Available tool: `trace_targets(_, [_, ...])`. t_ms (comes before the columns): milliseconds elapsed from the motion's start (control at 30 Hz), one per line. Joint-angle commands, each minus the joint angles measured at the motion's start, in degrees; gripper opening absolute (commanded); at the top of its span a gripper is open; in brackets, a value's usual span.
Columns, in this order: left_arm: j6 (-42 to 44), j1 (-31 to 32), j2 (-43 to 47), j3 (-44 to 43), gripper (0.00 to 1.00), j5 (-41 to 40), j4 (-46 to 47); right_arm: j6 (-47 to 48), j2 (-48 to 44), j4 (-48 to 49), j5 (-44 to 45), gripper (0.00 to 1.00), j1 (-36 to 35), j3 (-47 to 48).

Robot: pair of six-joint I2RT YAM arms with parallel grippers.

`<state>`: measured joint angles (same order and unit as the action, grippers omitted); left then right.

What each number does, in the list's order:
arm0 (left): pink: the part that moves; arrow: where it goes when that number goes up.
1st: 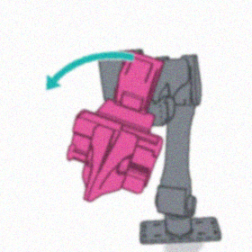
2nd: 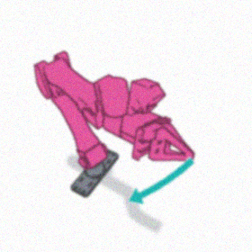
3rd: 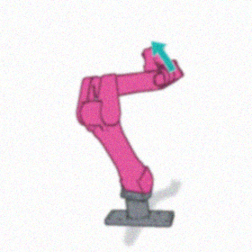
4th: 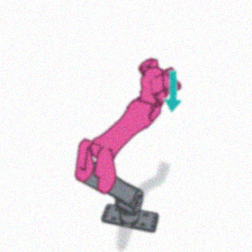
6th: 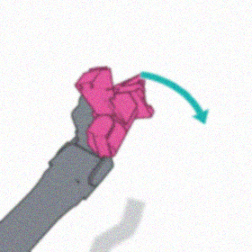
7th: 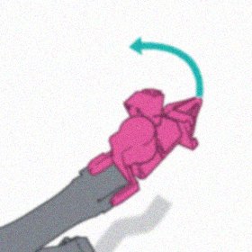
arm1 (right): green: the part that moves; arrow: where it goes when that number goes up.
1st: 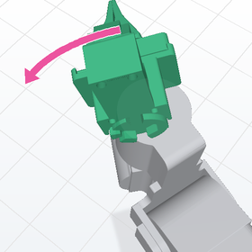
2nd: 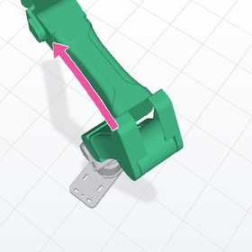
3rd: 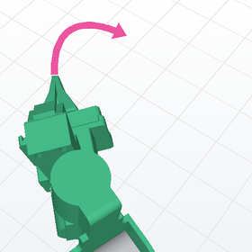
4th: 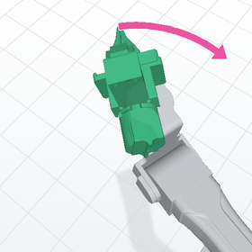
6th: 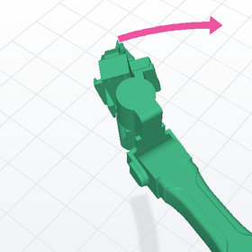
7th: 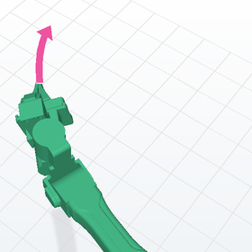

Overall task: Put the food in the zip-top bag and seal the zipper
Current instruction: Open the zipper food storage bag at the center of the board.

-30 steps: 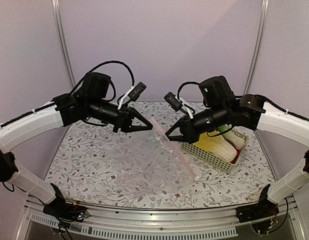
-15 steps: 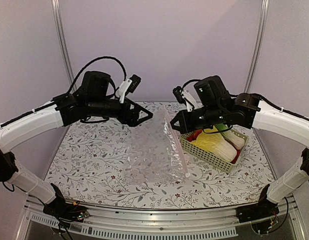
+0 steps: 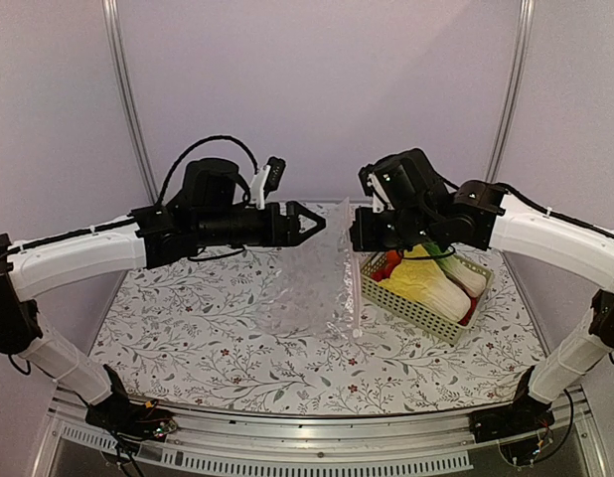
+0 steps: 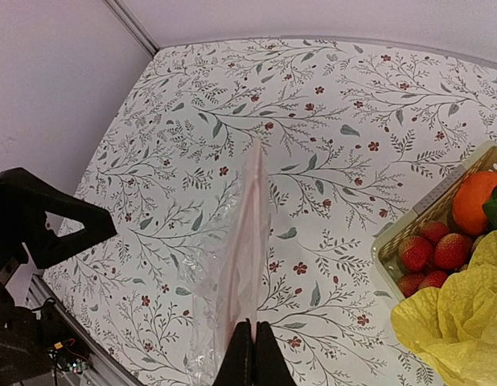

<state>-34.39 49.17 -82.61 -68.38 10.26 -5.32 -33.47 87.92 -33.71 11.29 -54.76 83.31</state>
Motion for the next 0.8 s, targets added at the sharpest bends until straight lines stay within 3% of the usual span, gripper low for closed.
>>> trace_targets(0, [-6.84,2.93,-4.07,0.86,0.77,1.26,9.04,-2.13,1.25,0.54,0.9,0.0,-0.39,1.06])
trace_targets(100, [-7.83,3.62,-7.18,0.06,0.69,2.93,10.91,-2.77,0.88,1.9,-0.11,0.0,-0.37,0.64])
trace_targets(233, [-6.84,4.24,-10.09,-2.34,0.66,3.31,8.77,-3.21,0.34,2.93,-1.15,0.0,-0.39,0.25])
trace_targets(633, [-5.2,5.51,-13.26,-4.53,0.74,2.24,6.39,-3.95,-0.03,3.96,-1.29,0.0,-0.37,-0.43])
trace_targets(767, [-3.31,6.48,-14.3,-6.67,0.61,-2.36,-0.7,-4.18,-0.29,4.12,-0.7,0.0,-0.43,-0.68])
